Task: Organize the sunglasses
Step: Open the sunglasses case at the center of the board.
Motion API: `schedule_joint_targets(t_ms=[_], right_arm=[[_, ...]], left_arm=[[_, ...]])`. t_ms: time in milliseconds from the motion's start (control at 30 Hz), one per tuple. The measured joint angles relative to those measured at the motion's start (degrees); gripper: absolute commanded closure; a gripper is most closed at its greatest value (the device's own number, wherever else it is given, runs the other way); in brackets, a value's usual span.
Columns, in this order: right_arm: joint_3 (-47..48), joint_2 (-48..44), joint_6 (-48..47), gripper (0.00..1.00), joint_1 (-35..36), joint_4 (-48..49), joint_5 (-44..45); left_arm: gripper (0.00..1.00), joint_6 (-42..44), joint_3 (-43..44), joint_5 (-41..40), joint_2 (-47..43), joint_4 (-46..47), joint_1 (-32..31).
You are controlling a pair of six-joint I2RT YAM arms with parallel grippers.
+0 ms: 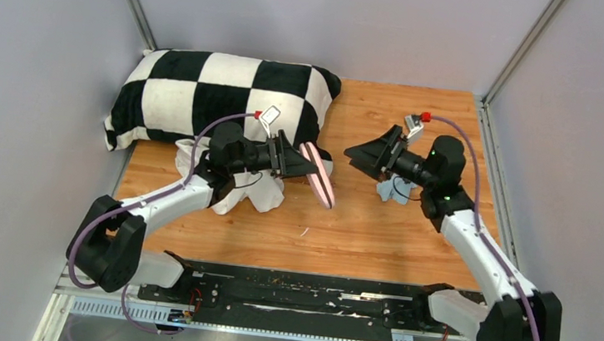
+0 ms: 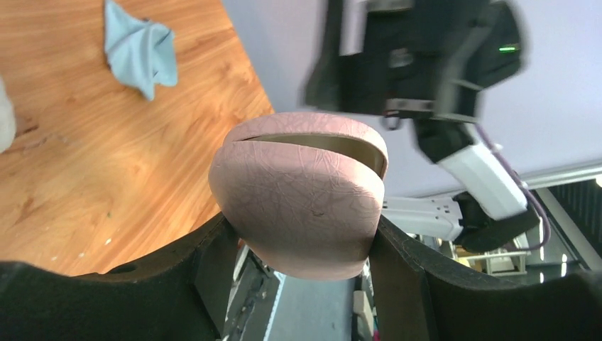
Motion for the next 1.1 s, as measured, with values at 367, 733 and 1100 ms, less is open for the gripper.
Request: schedule_joint_targets(t_ms=[367,733,1100], right_arm=[[15.0,-9.4,-39.4,0.17,3.5,-44.5,13.2],[9.1,-8.9,-48.2,0.19,12.1,-54.1,22.2],[-0.2,-2.9,-45.5,0.26,16.2,-49.2,24.9]], left_arm=[[1.00,1.0,0.0,-1.5,7.0,-7.4,-0.1],[1.00,6.6,-0.6,-4.3,18.4,-8.4,-5.6],[1.00,8.9,-0.7,-5.9,24.1,-9.0,-6.8]])
